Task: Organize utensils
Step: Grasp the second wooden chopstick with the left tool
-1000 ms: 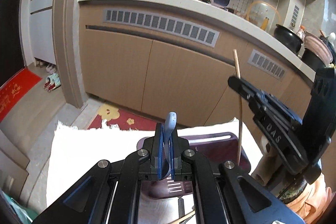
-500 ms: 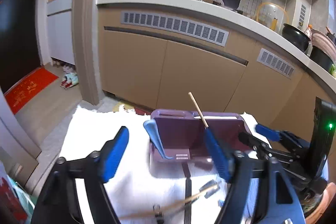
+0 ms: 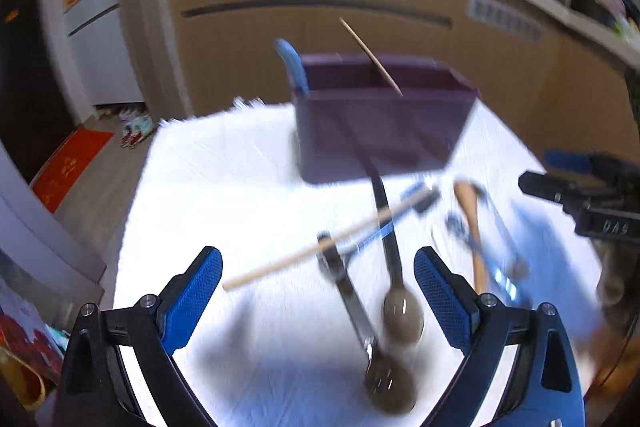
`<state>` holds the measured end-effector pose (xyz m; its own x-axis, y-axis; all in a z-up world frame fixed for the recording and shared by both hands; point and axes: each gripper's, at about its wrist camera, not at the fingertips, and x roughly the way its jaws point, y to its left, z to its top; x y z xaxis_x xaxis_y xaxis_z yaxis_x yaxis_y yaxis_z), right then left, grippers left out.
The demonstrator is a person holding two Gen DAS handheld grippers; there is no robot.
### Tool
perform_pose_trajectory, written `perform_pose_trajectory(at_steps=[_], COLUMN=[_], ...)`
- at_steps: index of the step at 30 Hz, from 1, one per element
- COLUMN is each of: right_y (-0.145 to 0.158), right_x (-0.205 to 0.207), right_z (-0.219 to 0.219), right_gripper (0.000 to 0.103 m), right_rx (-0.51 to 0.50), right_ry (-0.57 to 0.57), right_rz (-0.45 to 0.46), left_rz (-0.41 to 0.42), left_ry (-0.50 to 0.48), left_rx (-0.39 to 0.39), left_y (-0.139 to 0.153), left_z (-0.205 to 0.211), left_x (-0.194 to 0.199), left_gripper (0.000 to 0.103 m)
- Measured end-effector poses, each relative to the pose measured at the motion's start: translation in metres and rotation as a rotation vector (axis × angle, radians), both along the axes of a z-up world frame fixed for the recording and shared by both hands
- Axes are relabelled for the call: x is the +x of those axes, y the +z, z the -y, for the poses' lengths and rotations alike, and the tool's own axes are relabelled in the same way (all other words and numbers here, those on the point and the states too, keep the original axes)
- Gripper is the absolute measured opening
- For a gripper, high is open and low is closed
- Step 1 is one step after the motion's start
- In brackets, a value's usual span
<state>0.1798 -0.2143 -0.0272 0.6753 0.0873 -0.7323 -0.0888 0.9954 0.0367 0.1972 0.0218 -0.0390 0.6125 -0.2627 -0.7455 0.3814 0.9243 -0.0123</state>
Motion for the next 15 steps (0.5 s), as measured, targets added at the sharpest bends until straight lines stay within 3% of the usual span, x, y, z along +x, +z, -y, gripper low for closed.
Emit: perform_pose_trajectory(at_steps=[5,11,13,15], right_y=[-0.012,-0.021,-0.024,-0.027], right_x=[-0.023,-0.044,-0.047,-0.048], right_z=[-0.010,-0.012,-0.011,-0.008], right_gripper=[0.080,0.080,0.080,0.080], right_rx=[-0.026,-0.057,-0.065,-0.064], right_ry=[0.058,0.089,0.088,0.083], right_rz=[-0.037,-0.047,-0.053,-0.063], left_rz=[-0.086,-0.166,-0.197,-0.235], left_ry=[-0.085,-0.046,-0.047,-0.061], left_rx=[0.017,-0.021,-0.007,0.011], left_y=[-0.015,-0.025,-0.030,-0.033], left_z=[0.001,-0.003,0.000,0.006], left_x=[0.005,0.031,0.042,0.053], left_gripper=[0.084,0.084,0.078,0.063])
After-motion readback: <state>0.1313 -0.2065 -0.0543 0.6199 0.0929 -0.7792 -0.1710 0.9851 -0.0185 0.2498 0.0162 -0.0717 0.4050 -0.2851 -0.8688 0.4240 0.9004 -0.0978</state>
